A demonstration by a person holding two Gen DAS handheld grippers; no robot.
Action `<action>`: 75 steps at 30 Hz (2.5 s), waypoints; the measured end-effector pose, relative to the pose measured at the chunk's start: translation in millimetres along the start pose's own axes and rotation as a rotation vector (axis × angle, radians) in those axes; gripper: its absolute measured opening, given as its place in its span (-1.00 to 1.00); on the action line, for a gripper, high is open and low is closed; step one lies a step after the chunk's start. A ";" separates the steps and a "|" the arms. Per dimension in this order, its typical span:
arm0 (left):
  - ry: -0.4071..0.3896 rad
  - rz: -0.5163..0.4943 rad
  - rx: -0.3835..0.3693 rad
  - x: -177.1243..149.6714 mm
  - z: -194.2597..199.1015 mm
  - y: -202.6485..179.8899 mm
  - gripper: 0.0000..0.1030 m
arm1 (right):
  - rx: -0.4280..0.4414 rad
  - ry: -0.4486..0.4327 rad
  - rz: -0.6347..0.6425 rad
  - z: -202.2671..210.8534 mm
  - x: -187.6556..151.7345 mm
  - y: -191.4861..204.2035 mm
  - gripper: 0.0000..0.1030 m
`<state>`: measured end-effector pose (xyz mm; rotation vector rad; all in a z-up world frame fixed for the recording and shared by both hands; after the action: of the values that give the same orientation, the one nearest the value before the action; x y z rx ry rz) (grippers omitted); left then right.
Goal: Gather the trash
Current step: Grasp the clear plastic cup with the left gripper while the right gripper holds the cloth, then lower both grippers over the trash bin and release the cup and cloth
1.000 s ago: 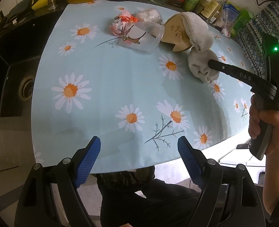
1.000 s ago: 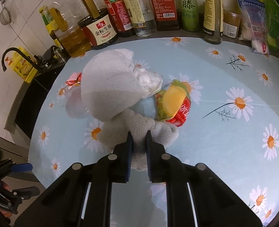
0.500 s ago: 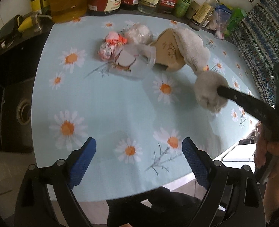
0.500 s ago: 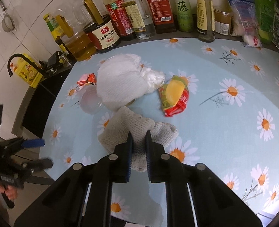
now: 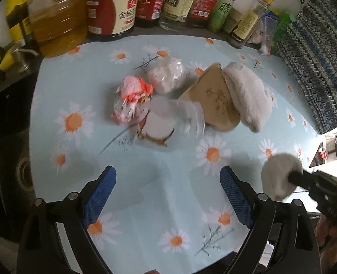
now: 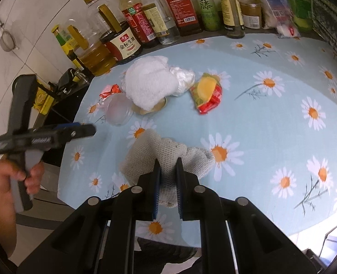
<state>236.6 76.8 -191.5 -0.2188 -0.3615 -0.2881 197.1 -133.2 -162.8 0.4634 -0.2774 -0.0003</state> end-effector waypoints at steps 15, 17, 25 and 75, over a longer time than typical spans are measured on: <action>0.011 -0.052 -0.073 33.3 -41.6 16.5 0.74 | -0.017 0.001 -0.069 6.0 -19.6 -4.2 -0.73; 0.013 -0.051 -0.095 36.0 -44.7 16.1 0.74 | -0.020 0.000 -0.076 5.9 -20.0 -4.7 -0.73; 0.018 -0.067 -0.128 40.2 -50.7 11.3 0.70 | -0.031 0.000 -0.085 5.6 -21.3 -4.7 -0.73; -0.089 0.061 -0.068 -76.3 35.6 -32.6 0.24 | 0.113 0.082 0.172 12.3 -54.7 30.6 -0.73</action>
<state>146.9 73.6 -182.7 -0.3100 -0.4328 -0.2309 139.2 -107.7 -153.2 0.5487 -0.2367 0.2028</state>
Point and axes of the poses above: each gripper's, at about its wrist camera, not at the fingertips, and z roughly against the way its jaws point, y to its left, x to its top, the point moved 7 cm from there along -z, roughly the way its jaws point, and after that the axes turned 14 degrees about -z, right-handed, at the moved point
